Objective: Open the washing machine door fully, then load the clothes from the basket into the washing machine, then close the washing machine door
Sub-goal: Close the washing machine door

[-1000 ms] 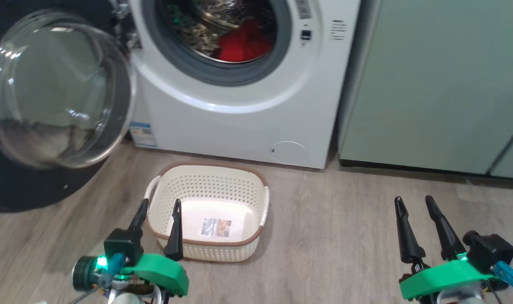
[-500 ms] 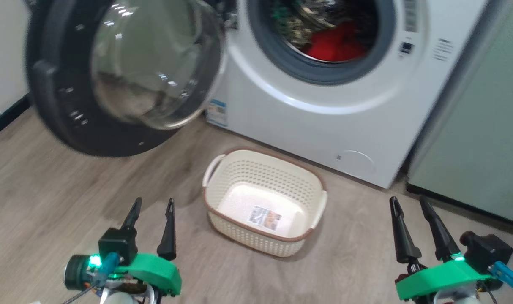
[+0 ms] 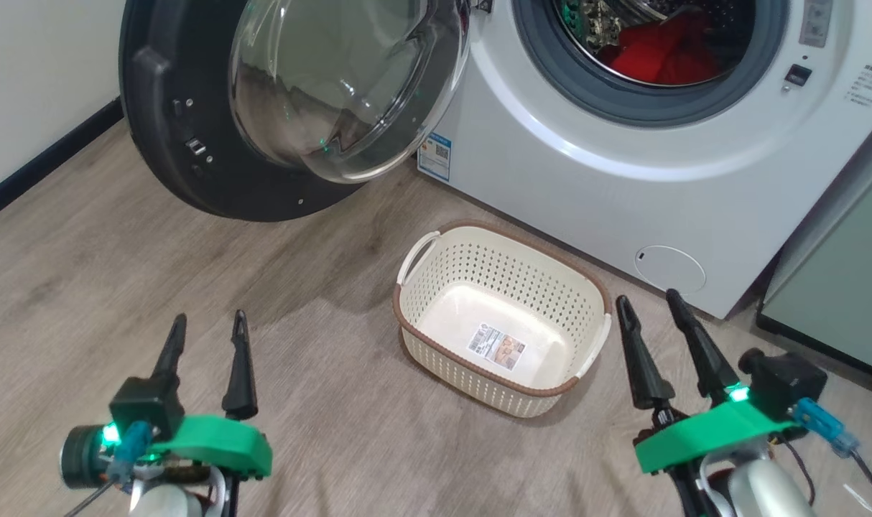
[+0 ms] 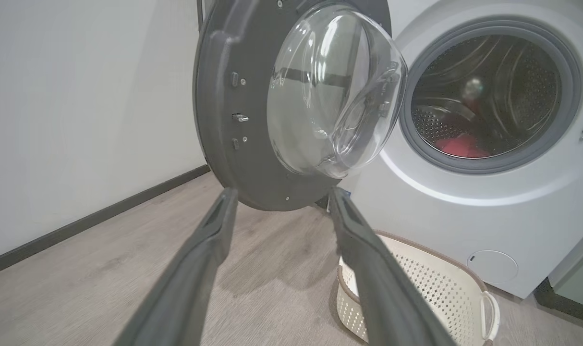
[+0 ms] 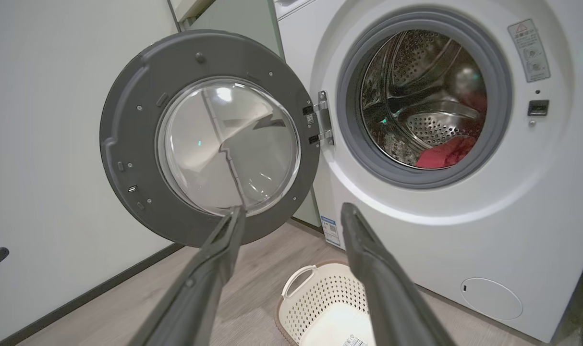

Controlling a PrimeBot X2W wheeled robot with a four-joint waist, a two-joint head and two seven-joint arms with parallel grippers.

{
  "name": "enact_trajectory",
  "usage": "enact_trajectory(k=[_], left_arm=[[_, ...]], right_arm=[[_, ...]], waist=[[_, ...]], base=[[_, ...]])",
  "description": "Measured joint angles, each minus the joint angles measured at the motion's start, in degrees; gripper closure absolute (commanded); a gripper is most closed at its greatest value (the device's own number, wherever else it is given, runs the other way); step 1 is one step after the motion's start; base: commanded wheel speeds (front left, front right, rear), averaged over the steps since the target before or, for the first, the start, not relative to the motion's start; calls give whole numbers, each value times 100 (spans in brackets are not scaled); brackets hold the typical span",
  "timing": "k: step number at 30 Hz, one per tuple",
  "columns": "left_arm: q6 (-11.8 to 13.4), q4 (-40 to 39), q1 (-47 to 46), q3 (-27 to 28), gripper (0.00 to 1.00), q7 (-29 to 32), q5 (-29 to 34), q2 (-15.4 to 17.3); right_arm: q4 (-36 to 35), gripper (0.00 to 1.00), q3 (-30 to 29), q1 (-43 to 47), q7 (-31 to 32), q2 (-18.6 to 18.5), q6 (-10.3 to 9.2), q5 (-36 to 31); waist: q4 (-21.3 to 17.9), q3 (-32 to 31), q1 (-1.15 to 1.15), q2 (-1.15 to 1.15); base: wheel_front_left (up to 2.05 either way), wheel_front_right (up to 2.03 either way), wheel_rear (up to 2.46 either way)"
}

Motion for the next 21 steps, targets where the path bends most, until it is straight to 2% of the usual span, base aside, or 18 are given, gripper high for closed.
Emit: enact_trajectory(k=[21], left_arm=[[101,-170,18,143,0,0,-2,-1]], right_arm=[[201,0,238,-87,0,-1,0,43]], waist=[[-14,-16,0,0]], base=[[0,0,0]])
